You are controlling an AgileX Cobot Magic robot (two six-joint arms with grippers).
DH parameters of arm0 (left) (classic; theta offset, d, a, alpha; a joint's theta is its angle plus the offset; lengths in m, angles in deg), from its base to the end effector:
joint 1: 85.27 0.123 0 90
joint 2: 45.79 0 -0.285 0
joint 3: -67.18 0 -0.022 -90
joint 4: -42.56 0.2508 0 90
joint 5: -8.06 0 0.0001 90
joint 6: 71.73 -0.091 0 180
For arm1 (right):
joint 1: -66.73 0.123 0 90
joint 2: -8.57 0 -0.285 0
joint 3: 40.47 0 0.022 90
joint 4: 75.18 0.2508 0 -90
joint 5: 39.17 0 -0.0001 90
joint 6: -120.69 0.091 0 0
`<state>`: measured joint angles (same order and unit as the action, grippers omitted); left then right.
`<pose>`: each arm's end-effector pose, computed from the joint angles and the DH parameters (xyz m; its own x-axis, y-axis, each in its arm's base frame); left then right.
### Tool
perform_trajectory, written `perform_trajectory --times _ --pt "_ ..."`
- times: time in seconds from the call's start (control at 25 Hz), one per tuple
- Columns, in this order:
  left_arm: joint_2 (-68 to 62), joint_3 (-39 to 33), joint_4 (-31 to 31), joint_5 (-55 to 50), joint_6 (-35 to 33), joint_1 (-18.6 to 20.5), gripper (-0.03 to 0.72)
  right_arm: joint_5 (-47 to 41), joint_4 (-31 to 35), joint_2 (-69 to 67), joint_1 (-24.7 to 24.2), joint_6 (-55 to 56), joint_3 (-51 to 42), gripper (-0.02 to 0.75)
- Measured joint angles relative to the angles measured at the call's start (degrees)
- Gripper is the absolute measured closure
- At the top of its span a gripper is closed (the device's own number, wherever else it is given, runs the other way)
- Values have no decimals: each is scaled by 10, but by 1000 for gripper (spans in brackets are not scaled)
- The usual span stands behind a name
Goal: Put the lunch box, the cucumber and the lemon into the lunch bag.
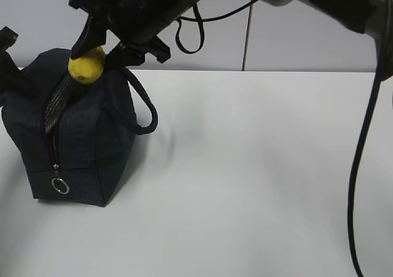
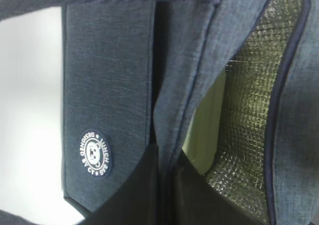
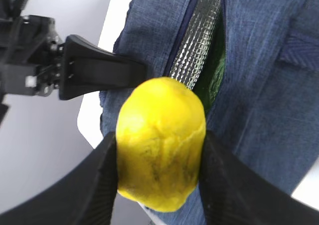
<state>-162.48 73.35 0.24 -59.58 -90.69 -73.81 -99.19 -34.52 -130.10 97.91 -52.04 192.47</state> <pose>0.3848 0.0202 0.2399 -0.9690 -0.1985 -0.1474 -0.0670 0.7848 -0.6161 0.4116 0.3091 0.2955 -0.9313 -0.0739 -0.3567 -0.3190 0.6384 0.7005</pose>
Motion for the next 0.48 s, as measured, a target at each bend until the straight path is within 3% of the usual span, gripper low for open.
perform_trajectory --times 0.48 --pt "0 0 -71 -14 -38 -3 701 43 18 -25 5 -1 0 356"
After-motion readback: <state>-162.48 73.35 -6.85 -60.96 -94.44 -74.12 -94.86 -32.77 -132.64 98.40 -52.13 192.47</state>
